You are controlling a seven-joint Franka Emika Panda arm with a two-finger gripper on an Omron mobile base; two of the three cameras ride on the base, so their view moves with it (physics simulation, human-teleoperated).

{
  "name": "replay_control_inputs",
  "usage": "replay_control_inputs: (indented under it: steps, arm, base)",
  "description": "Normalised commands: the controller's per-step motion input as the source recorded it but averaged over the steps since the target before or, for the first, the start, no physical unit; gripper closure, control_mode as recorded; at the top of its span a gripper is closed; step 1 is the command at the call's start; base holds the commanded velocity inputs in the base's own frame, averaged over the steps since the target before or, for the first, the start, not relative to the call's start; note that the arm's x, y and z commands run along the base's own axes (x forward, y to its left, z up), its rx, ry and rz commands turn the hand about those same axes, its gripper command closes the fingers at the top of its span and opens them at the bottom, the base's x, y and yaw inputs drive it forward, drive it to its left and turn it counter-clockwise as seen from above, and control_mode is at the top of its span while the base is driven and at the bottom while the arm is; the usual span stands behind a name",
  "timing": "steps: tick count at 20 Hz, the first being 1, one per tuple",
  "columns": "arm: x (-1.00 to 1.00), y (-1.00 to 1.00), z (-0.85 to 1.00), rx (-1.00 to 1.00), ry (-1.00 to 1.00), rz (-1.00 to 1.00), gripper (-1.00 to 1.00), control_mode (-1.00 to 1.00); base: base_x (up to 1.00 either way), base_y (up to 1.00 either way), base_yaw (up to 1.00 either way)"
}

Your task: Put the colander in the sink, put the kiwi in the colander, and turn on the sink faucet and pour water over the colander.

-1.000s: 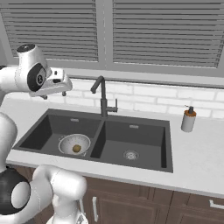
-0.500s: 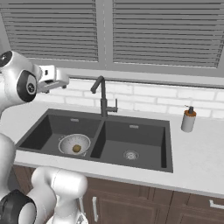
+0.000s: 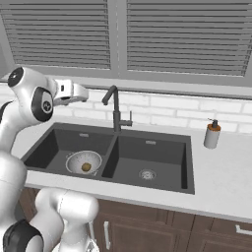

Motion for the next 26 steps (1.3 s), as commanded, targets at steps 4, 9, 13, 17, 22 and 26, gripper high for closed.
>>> replay_control_inputs:
  steps: [4, 9, 13, 17, 22, 26]
  arm:
    - [0.44, -0.04, 0.19, 0.05, 0.00, -0.09, -1.00, -1.00]
    - [0.41, -0.13, 0.01, 0.03, 0.00, -0.08, -1.00, -1.00]
    - [0.28, -0.36, -0.07, 0.03, 0.00, -0.06, -1.00, -1.00]
    - [0.24, -0.49, -0.13, 0.06, 0.00, -0.02, -1.00, -1.00]
    - [0.26, -0.26, -0.04, 0.15, 0.01, 0.00, -1.00, -1.00]
    - [0.31, -0.06, 0.00, 0.23, 0.06, 0.00, -1.00, -1.00]
  base:
    - [0.00, 0.00, 0.00]
    - [0.00, 0.00, 0.00]
    - [0.00, 0.00, 0.00]
    - [0.00, 0.00, 0.00]
    - [0.00, 0.00, 0.00]
    - [0.00, 0.00, 0.00]
